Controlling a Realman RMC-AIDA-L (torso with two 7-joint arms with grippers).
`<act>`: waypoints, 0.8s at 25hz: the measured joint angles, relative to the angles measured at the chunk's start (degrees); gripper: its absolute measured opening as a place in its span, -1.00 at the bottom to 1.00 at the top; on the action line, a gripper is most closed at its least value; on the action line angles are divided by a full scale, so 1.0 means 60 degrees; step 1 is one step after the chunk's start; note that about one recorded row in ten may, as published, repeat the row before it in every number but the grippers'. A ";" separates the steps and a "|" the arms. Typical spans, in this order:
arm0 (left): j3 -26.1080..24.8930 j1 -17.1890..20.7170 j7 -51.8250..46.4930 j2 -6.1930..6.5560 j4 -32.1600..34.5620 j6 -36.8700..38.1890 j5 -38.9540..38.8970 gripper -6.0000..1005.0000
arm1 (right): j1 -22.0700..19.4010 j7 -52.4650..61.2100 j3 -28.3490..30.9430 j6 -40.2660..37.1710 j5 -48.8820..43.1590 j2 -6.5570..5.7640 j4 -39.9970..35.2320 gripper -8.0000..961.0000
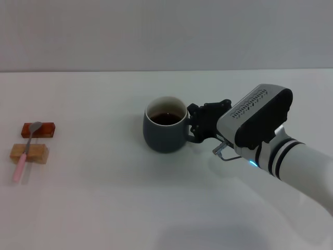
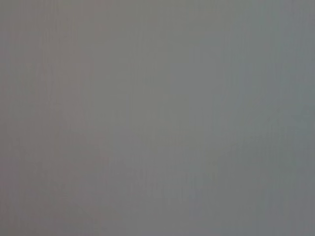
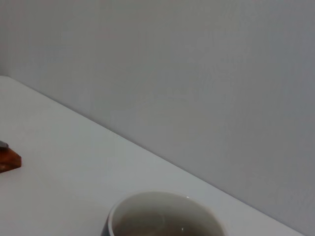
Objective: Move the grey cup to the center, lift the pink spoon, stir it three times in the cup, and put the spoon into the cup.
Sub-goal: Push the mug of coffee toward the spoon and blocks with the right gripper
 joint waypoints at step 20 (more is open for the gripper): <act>-0.0023 0.0072 0.0002 -0.0039 -0.0015 0.0032 0.0000 0.52 | 0.0484 0.0026 -0.0655 0.0132 0.0058 0.0203 0.0110 -0.99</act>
